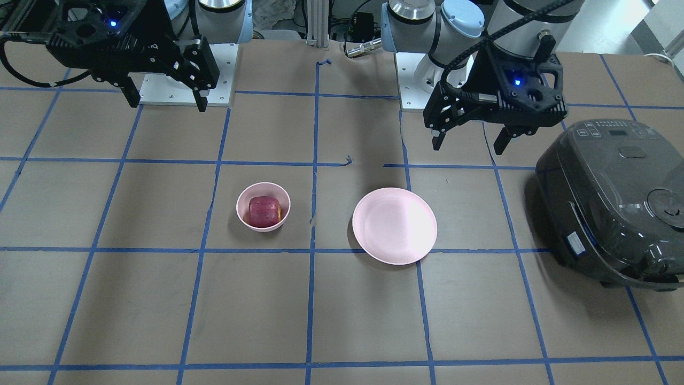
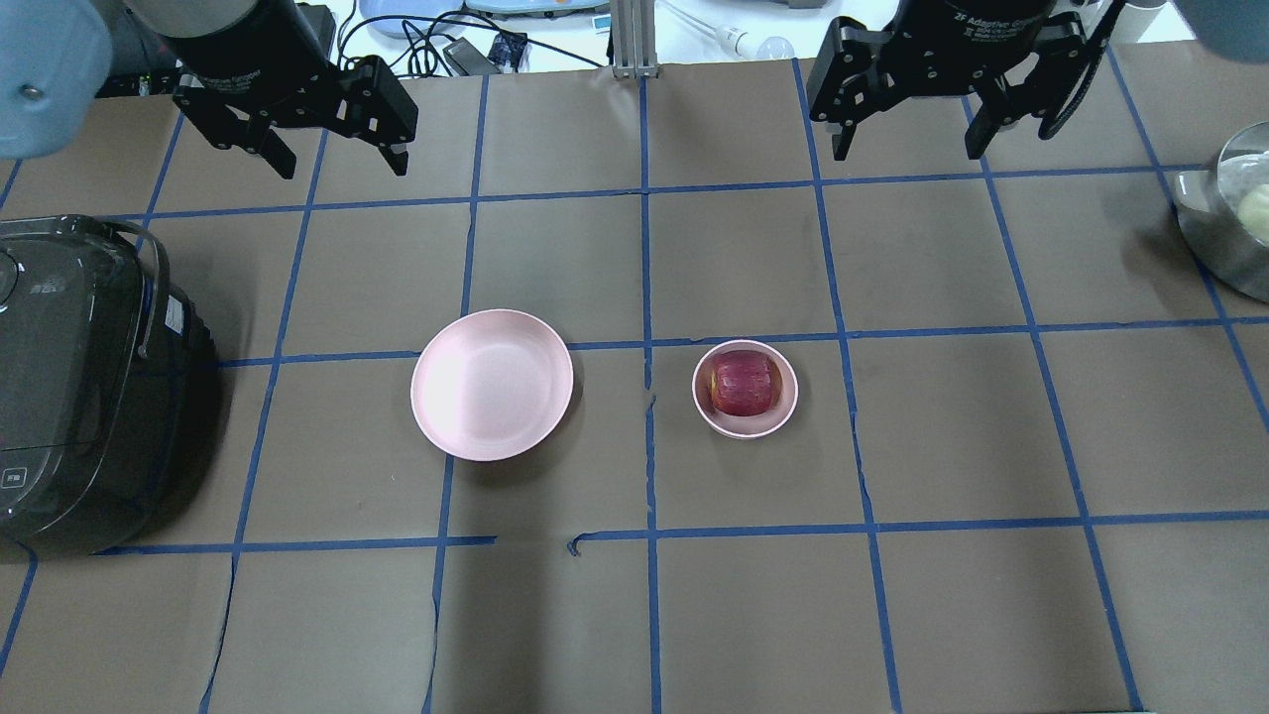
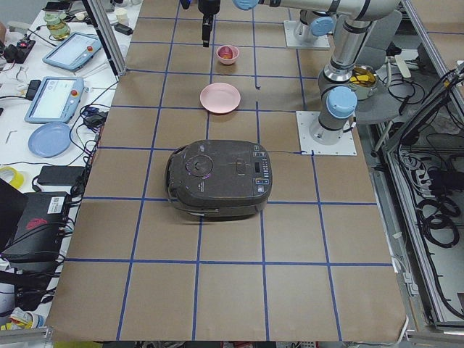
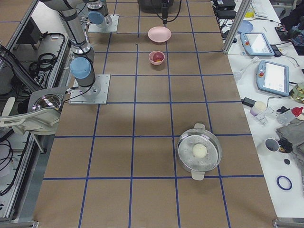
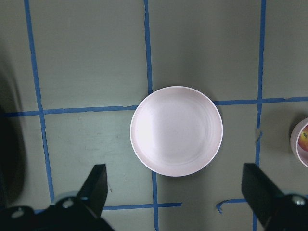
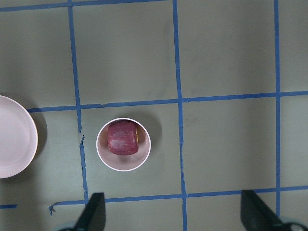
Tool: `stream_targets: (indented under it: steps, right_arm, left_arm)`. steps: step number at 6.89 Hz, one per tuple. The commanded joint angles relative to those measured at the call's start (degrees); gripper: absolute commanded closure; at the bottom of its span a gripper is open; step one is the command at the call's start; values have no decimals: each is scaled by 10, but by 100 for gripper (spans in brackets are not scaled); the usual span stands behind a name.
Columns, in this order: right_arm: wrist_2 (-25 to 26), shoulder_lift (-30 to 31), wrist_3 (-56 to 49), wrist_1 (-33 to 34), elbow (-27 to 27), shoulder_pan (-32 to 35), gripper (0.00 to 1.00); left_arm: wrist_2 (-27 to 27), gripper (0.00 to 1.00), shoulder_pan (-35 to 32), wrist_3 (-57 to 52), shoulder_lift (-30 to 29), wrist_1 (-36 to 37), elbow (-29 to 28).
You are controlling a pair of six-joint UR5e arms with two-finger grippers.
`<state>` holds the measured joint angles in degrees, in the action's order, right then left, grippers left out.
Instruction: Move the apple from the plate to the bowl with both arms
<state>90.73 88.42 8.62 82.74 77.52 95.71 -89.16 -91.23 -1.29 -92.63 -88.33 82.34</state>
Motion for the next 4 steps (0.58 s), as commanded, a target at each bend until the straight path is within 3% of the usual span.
stream_targets:
  steps: [1, 4]
  right_arm:
    - [0, 0, 0, 0, 0, 1, 0]
    - [0, 0, -1, -4, 0, 1, 0]
  left_arm:
    - [-1, 0, 3, -5, 3, 3, 1]
    - [-1, 0, 2, -5, 3, 3, 5]
